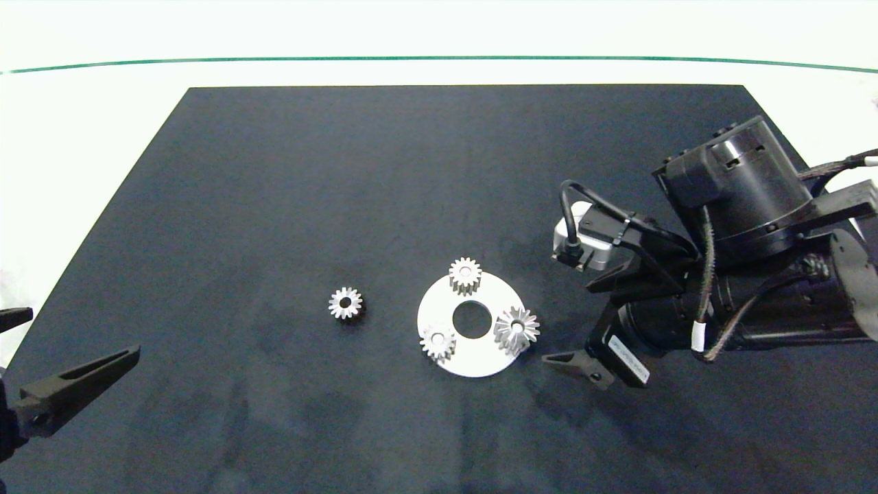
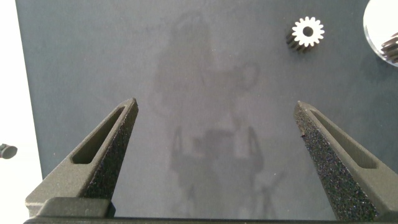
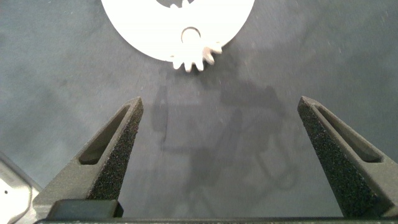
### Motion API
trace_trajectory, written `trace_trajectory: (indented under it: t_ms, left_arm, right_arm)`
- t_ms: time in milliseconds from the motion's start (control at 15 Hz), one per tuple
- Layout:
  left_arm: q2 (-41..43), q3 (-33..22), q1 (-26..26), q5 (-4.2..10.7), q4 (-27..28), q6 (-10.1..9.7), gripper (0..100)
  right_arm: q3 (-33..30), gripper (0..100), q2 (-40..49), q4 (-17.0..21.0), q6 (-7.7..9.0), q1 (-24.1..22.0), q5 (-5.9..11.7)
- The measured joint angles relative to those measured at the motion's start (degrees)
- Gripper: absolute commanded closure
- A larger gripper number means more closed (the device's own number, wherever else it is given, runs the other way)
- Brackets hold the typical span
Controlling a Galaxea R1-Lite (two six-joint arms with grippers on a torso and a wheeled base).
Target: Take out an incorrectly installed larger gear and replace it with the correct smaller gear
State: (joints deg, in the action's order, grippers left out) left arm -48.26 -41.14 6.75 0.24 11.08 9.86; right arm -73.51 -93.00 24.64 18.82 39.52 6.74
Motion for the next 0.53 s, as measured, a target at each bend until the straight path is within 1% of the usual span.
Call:
trace_trajectory:
  t_ms: [133,200,267,533]
  left_arm:
    - [-0.4,0.0,0.1,0.00,-0.3,0.05,0]
    - [-0.5,-0.1,0.2,0.02,-0.9,0.06,0]
    - [-0.5,-0.1,0.6,0.09,-1.0,0.09,0]
    - [-0.6,-0.1,1.1,0.24,-1.0,0.09,0]
  right_arm:
    - [-1.5,0,-2.2,0.0,1.02,1.0,2.18]
    - [-2.3,0,-3.2,-0.1,1.16,1.3,2.85]
    - [-3.3,0,-4.5,-0.1,1.18,1.7,3.25]
    - [-5.9,0,-8.4,-0.1,1.21,2.5,3.82]
